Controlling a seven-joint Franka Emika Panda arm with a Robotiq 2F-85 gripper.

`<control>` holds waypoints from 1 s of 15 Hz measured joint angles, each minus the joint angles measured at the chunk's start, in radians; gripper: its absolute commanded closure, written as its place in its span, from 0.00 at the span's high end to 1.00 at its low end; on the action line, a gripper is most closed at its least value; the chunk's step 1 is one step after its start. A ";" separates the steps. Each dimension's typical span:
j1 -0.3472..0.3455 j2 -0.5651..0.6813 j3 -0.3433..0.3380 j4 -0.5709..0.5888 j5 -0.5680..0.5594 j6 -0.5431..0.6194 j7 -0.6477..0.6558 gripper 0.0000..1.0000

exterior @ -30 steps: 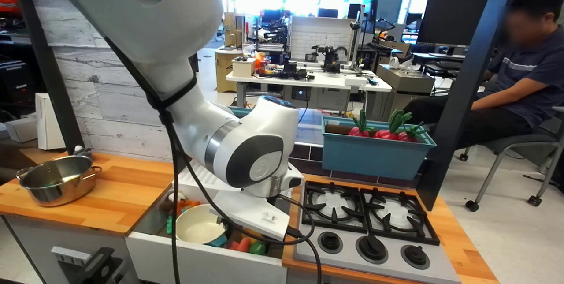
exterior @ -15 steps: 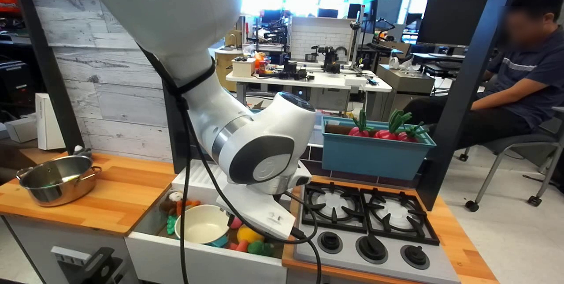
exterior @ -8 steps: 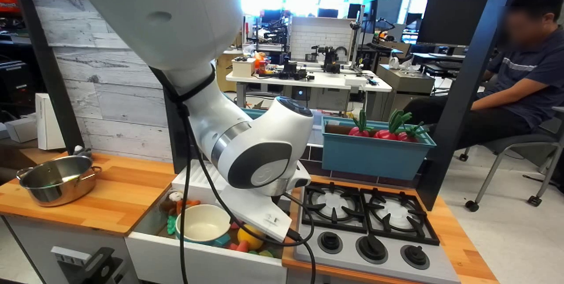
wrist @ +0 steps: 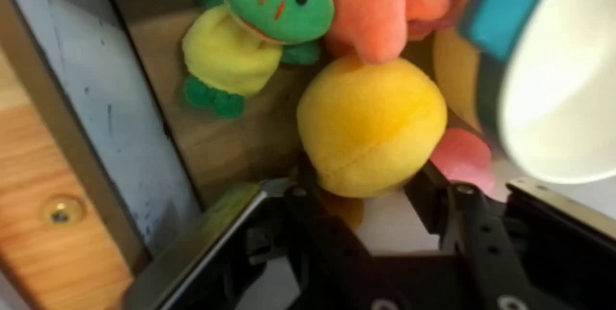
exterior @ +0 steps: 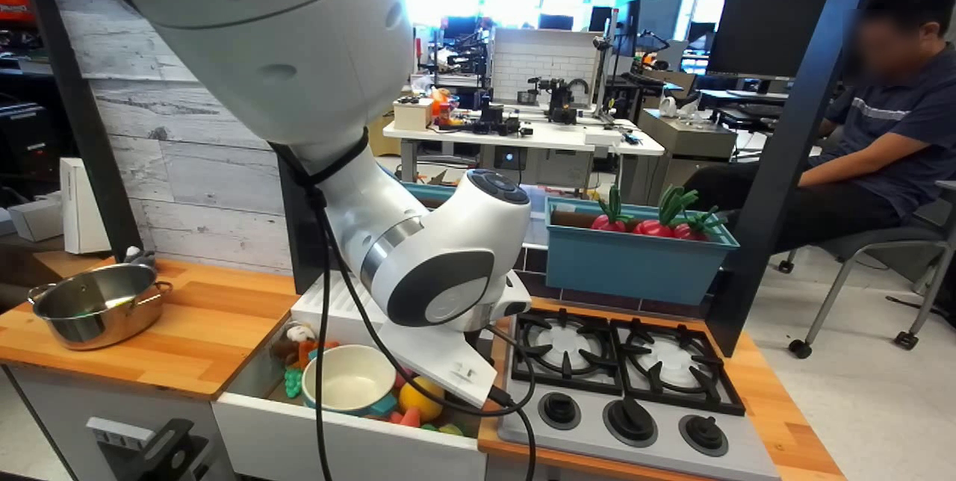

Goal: Pick up the yellow plush toy from the sink and put it inside the silver pot on the left side of the counter

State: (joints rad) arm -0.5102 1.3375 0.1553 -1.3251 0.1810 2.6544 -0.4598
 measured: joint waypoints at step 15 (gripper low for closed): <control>-0.064 -0.072 -0.020 -0.011 -0.065 -0.264 -0.191 0.03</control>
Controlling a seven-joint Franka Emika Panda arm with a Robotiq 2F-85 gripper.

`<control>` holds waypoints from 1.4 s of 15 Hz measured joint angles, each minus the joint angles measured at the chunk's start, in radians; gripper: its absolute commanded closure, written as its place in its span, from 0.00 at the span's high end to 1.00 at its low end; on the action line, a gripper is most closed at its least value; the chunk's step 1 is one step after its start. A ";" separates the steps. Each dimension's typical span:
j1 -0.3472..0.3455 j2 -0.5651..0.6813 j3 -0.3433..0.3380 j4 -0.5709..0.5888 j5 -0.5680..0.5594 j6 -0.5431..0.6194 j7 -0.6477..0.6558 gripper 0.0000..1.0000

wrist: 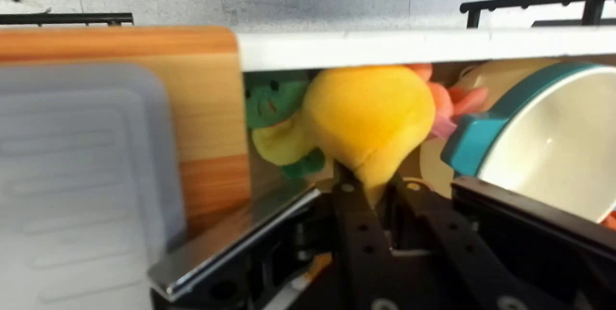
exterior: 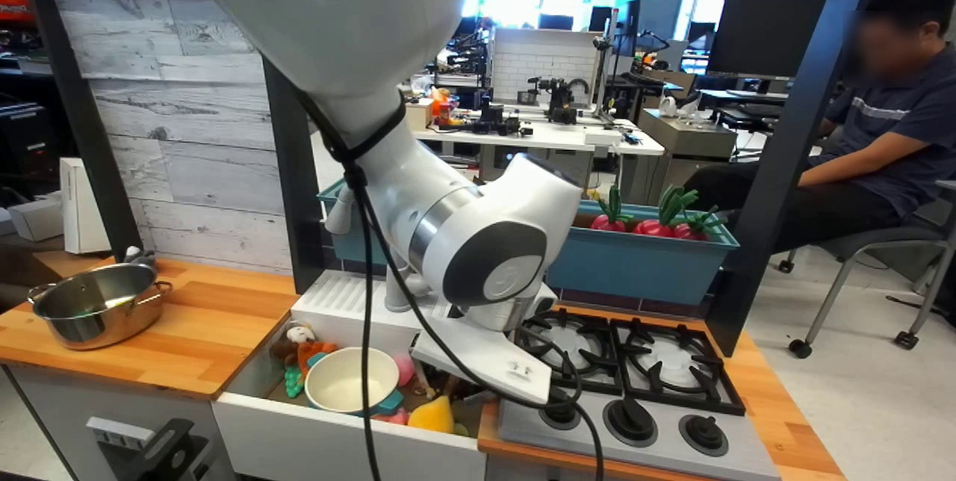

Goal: Pick up the yellow plush toy from the sink and put it inside the silver pot on the left side of the counter

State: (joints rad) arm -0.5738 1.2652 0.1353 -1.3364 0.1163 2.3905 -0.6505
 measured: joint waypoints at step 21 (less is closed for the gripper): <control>-0.074 -0.426 0.140 -0.486 0.158 -0.034 -0.501 0.03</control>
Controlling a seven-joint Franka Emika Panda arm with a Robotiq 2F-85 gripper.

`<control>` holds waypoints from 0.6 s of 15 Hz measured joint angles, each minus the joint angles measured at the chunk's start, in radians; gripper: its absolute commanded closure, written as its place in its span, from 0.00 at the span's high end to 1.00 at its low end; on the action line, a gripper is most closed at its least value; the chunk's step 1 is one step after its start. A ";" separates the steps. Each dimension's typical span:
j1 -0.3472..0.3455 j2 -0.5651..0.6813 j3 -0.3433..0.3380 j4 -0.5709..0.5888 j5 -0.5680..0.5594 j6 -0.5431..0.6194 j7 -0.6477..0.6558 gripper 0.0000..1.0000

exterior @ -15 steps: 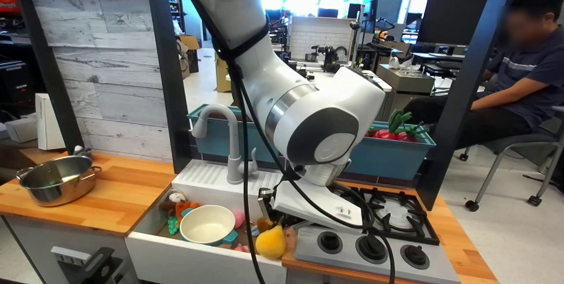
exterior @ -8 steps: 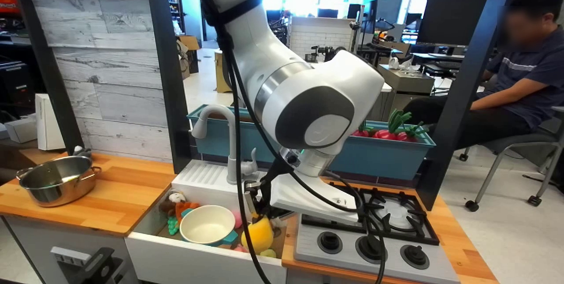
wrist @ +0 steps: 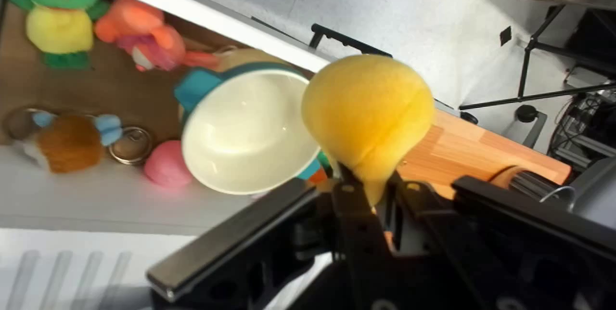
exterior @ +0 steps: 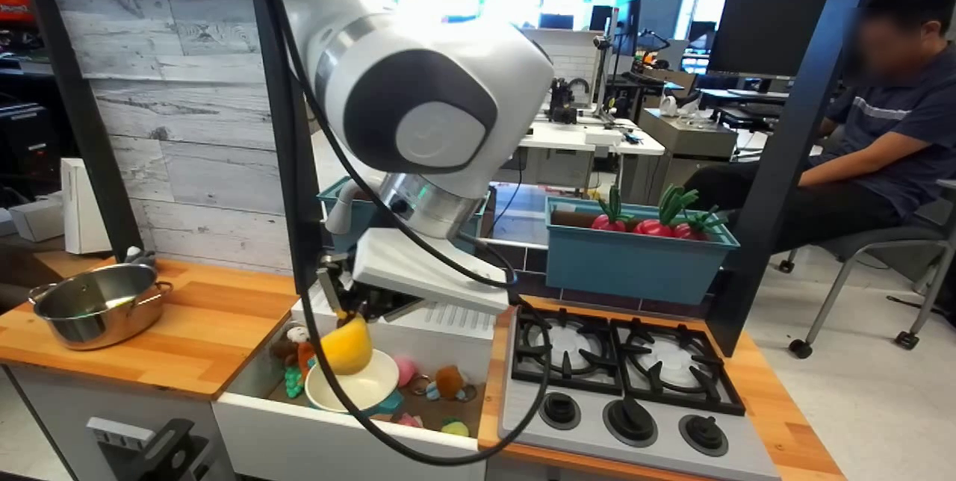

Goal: Pick up the yellow plush toy from the sink and put it inside the silver pot on the left side of the counter

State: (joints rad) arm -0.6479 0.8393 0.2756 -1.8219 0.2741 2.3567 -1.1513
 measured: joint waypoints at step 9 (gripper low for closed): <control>0.278 -0.189 0.022 -0.125 0.116 0.119 0.099 0.03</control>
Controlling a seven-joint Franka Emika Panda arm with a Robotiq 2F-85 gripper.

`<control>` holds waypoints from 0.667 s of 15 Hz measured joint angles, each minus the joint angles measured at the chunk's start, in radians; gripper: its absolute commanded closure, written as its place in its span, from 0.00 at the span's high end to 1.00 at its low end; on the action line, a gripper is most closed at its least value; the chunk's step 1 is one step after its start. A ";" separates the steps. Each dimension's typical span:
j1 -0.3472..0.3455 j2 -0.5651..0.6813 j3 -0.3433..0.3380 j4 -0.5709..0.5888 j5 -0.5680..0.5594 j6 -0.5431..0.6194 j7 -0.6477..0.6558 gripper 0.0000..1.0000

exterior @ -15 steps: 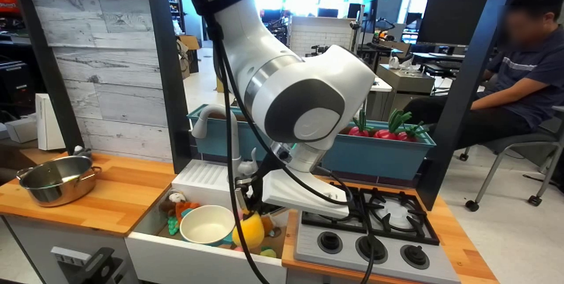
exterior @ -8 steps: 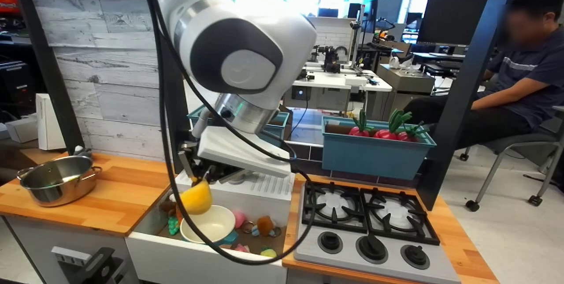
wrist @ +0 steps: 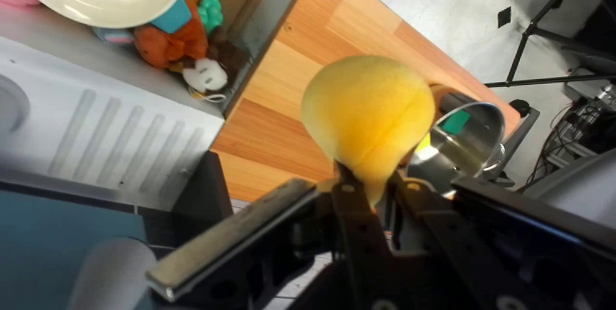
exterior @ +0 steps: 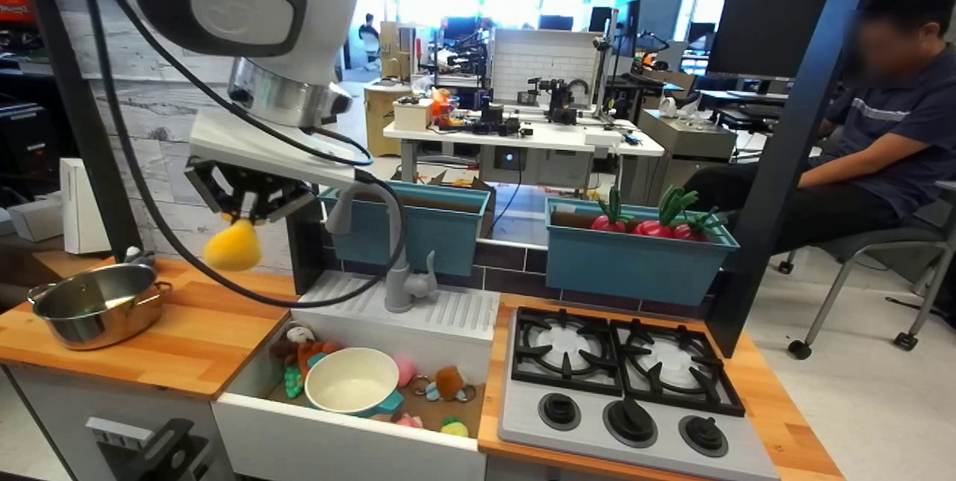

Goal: Pick up the yellow plush toy from the sink and put it inside the silver pot on the left side of the counter

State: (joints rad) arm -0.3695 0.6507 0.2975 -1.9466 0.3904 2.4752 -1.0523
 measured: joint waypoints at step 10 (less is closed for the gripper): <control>0.225 -0.268 -0.026 -0.363 -0.002 0.090 0.247 0.03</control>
State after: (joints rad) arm -0.1440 0.3831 0.2713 -2.3099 0.3888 2.5651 -0.8049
